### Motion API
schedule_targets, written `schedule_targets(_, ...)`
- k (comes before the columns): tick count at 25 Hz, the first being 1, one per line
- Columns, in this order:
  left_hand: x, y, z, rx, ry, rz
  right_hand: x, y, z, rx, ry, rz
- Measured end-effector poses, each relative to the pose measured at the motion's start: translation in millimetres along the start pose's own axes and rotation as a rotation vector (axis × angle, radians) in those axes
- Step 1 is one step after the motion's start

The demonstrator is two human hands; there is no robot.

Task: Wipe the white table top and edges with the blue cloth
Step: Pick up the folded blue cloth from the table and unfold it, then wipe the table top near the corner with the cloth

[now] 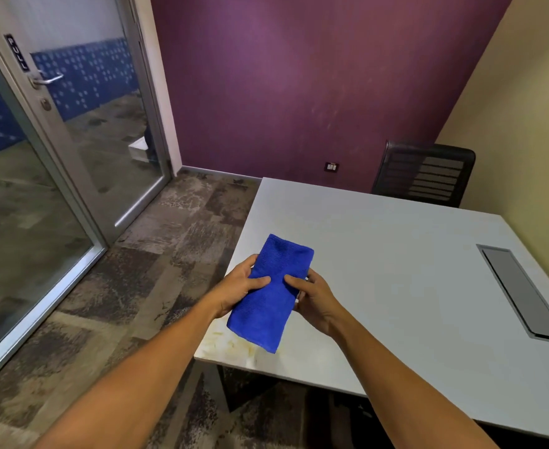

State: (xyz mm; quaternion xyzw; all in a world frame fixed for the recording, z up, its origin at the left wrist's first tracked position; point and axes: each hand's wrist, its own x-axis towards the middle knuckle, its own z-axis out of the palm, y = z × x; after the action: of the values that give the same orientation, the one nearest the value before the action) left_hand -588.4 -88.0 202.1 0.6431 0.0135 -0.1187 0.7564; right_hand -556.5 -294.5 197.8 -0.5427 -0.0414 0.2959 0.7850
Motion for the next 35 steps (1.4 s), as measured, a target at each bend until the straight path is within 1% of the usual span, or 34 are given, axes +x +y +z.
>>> schedule_targets(2,4.9,-3.6,-10.4,0.121,0.051,0.012,5.3,8.4,5.9,0.025,0.115,-0.030)
schedule_targets(4,9.7,-4.8,-20.9,0.235,0.113,0.023,9.2,13.3,12.7,-0.075,0.219,-0.066)
schedule_targets(5,11.5,-4.4,-25.7,0.268,0.118,0.025,10.1,14.4,15.8,-0.159,0.241,-0.089)
schedule_targets(7,14.7,-0.6,-37.1,0.308,0.060,0.020,13.0,15.4,21.7,-0.359,0.233,-0.137)
schedule_targets(9,17.6,4.7,-45.7,0.339,-0.048,0.004,14.4,14.1,25.1,-0.540,0.168,-0.145)
schedule_targets(11,22.6,7.0,-50.2,0.394,-0.142,0.001,15.2,11.5,28.0,-0.651,0.079,-0.099)
schedule_targets(13,26.7,6.2,-53.0,0.411,-0.167,-0.014,16.7,8.4,28.5,-0.702,0.046,-0.033)
schedule_targets(16,30.0,2.4,-58.5,0.406,-0.190,-0.035,15.9,7.0,22.3,-0.740,0.113,0.014)
schedule_targets(18,32.1,2.3,-60.2,0.411,-0.193,-0.036,12.7,9.3,15.5,-0.799,0.192,0.022)
schedule_targets(21,39.6,3.7,-56.5,0.436,-0.198,-0.030,11.6,11.1,10.3,-0.907,0.262,0.045)
schedule_targets(23,46.0,2.6,-52.7,0.388,-0.138,-0.035,12.5,8.8,8.1,-0.918,0.392,-0.002)
schedule_targets(25,54.0,-2.8,-52.1,0.247,0.060,-0.069,9.1,4.3,-1.5,-0.825,0.600,-0.067)
schedule_targets(26,58.0,-5.8,-53.8,0.171,0.179,-0.099,5.1,1.5,-9.8,-0.791,0.679,-0.077)
schedule_targets(27,61.0,-8.8,-56.2,0.105,0.270,-0.136,-0.5,-0.5,-20.0,-0.788,0.721,-0.062)
schedule_targets(28,63.4,-12.5,-58.6,0.048,0.319,-0.167,-6.7,-0.8,-31.2,-0.812,0.729,-0.027)
schedule_targets(29,64.9,-16.9,-60.7,0.001,0.332,-0.180,-12.4,0.5,-42.4,-0.845,0.713,0.024)
schedule_targets(31,66.0,-26.3,-61.3,-0.044,0.314,-0.184,-20.5,8.1,-63.4,-0.901,0.655,0.163)
schedule_targets(33,66.5,-41.3,-58.2,0.011,0.308,-0.199,-23.4,20.8,-82.4,-0.971,0.562,0.302)
schedule_targets(35,67.4,-57.0,-50.0,0.110,0.321,-0.218,-20.6,35.4,-100.4,-1.094,0.450,0.410)
